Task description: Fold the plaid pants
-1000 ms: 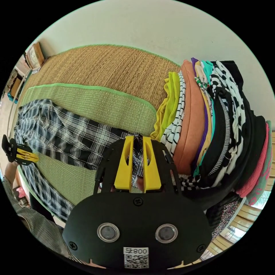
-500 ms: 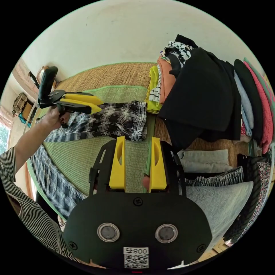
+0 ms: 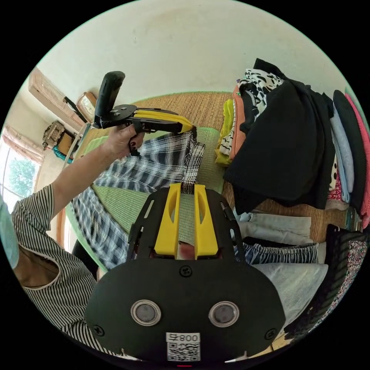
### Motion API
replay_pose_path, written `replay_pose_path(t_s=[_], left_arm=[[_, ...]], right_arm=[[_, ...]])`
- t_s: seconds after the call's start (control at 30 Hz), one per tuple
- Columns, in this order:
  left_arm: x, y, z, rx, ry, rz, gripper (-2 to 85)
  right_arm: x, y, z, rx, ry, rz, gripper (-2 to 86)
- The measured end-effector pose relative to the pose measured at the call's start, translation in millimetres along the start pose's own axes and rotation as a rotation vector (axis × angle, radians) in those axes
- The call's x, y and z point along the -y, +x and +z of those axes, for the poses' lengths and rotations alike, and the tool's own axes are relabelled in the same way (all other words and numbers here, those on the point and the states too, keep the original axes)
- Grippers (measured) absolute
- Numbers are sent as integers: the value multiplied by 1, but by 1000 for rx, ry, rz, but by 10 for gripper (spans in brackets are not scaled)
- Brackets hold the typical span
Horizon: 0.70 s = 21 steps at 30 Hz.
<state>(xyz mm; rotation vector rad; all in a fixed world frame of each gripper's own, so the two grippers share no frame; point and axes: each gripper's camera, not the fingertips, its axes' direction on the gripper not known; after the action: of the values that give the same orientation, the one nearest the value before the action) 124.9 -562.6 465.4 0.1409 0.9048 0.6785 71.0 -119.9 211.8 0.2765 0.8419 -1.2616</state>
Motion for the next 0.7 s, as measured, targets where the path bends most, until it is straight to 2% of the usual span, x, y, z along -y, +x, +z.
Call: replay_pose_path(t_s=[0.13,0.23,0.43,0.53,0.6,0.67,0.7], left_arm=[[0,-2,25,109,-83,-63,7],[-11,-9,45,86,-154,-116,9],[-37,-4,6,142,-12,-126,16],[-52,-2,-16,105,8,-136,15],[-66,3,-25,88,-5,-125,12],[-86,9,-25,173,-83,-99,6],[-90,9,-22,203,-116,-97,5]], right_arm=[[7,23,12,27,-59,83,13],[8,21,25,-9,-68,94,5],[23,-34,44,-230,49,-77,1],[43,-44,80,-250,-17,-125,1],[56,-35,108,-335,-107,-88,1],[61,-26,120,-352,-143,-56,1],[63,-20,118,-298,-125,-20,1]])
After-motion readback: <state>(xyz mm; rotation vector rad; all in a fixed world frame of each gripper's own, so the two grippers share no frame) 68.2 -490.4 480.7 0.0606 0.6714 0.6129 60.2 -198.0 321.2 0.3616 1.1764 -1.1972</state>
